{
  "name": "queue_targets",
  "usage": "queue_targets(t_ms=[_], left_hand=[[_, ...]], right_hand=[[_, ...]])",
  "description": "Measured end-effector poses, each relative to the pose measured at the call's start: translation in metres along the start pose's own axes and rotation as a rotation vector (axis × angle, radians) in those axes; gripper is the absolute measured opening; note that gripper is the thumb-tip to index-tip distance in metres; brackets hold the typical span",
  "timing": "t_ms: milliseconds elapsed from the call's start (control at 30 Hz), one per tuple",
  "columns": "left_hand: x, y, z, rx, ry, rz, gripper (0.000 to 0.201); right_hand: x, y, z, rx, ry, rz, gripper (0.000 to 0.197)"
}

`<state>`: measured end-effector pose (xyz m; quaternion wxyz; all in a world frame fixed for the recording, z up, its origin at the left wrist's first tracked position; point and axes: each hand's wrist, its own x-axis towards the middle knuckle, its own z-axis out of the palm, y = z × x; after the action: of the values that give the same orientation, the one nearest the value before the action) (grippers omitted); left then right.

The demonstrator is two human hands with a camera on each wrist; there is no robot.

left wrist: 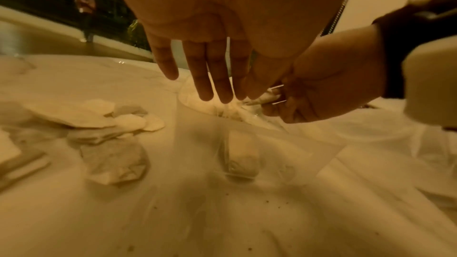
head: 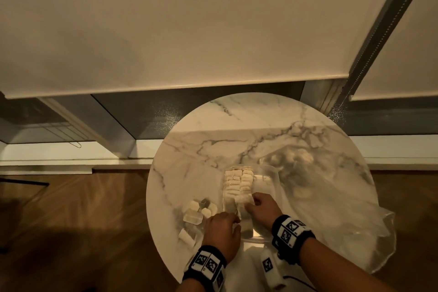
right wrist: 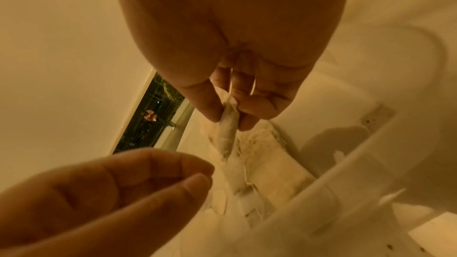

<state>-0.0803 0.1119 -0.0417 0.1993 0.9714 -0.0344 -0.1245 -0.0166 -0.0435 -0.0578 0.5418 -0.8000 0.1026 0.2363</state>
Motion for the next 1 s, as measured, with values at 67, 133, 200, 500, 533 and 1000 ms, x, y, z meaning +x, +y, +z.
queue_targets(t_ms=[67,133,200,500,533,1000], left_hand=[[0.000,0.000,0.003,-0.045,0.023,-0.016,0.027],[-0.001,-0.001,0.005,-0.044,0.037,-0.022,0.027],[-0.003,-0.004,0.004,0.006,0.027,-0.030,0.027],[-0.005,-0.006,0.004,0.253,-0.123,0.010,0.042],[-0.004,-0.005,0.004,0.264,-0.135,0.010,0.042],[0.014,0.007,0.013,0.399,-0.259,-0.014,0.046]], right_hand=[[0.007,0.001,0.007,-0.056,-0.018,-0.007,0.024],[0.013,0.002,0.014,-0.118,-0.039,-0.003,0.031],[0.017,0.002,0.020,-0.174,-0.056,0.005,0.031],[0.021,-0.004,0.037,-0.090,-0.100,0.142,0.032],[0.020,-0.004,0.036,-0.066,-0.100,0.136,0.033],[-0.006,0.006,0.001,-0.196,-0.037,0.146,0.034]])
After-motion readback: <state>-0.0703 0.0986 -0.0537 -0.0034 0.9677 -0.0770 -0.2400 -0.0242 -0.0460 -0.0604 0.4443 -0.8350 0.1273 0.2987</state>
